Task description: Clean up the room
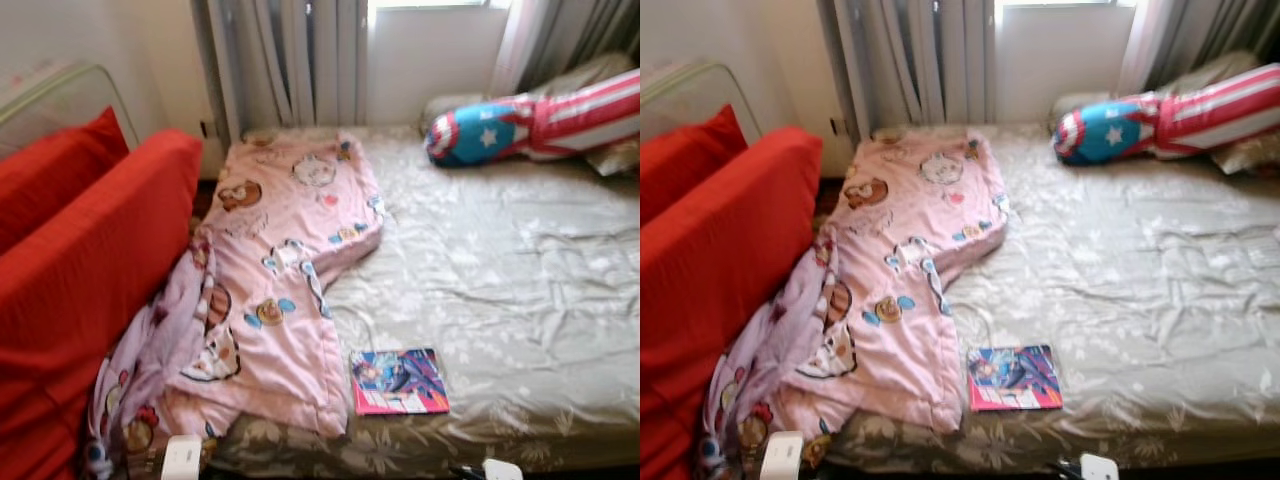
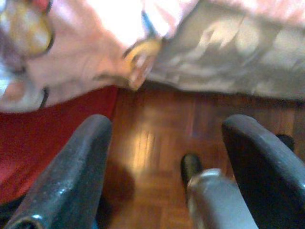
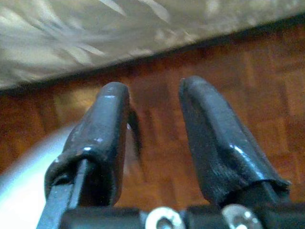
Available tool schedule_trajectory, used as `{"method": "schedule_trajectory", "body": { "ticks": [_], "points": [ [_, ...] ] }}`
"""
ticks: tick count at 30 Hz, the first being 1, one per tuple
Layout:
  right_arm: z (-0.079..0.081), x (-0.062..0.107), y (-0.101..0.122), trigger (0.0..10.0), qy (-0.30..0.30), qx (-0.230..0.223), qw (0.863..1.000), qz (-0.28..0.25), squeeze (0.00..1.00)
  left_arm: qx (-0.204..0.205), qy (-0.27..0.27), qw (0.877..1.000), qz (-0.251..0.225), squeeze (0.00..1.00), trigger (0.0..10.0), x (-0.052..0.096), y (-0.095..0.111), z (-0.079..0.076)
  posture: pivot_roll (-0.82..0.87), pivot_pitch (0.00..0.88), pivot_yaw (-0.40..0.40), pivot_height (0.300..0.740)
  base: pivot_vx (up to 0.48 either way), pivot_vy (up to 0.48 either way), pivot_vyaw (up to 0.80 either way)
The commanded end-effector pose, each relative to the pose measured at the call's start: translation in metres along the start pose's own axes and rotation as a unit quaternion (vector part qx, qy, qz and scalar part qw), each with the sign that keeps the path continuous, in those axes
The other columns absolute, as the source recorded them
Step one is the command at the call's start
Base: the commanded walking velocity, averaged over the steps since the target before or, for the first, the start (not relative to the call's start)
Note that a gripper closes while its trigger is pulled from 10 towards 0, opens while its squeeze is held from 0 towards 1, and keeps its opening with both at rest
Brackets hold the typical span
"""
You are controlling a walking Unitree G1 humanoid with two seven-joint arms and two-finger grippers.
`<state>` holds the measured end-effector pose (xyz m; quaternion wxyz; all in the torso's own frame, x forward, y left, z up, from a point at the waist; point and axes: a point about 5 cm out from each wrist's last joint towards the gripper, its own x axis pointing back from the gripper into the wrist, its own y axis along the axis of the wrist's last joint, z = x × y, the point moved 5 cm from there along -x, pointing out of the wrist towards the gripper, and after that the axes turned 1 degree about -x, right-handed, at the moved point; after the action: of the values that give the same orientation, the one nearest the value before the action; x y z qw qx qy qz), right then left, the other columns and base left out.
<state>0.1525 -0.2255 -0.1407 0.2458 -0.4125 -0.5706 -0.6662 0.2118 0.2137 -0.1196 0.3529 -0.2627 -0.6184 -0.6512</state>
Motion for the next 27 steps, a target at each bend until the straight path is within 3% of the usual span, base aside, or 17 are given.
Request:
{"method": "schedule_trajectory", "body": {
  "ticks": [1, 5, 21, 27],
  "points": [
    [-0.001, 0.0, 0.001, 10.0, -0.001, -0.006, 1.0, 0.0, 0.0, 0.001, -0.002, 1.0, 0.007, 0.0, 10.0, 0.001, -0.004, -0.001, -0.08, 0.0, 0.022, 0.74, 0.281, 0.0, 0.0],
    [0.0, 0.0, 0.001, 10.0, 0.0, -0.006, 1.0, -0.001, 0.0, -0.001, -0.001, 1.0, 0.006, 0.0, 10.0, 0.0, -0.004, -0.001, -0.07, 0.0, 0.022, 0.74, 0.139, 0.0, 0.0],
    [0.03, -0.003, 0.001, 10.0, 0.016, -0.004, 1.0, 0.001, 0.0, -0.008, -0.001, 1.0, 0.005, 0.0, 10.0, 0.0, -0.003, -0.002, -0.09, 0.0, 0.031, 0.74, 0.0, 0.0, 0.0],
    [0.027, -0.005, 0.009, 10.0, 0.014, 0.006, 1.0, -0.003, 0.0, -0.002, 0.0, 1.0, 0.002, 0.0, 10.0, -0.001, 0.001, -0.005, -0.09, 0.0, 0.031, 0.74, 0.0, 0.0, 0.0]
  ]
}}
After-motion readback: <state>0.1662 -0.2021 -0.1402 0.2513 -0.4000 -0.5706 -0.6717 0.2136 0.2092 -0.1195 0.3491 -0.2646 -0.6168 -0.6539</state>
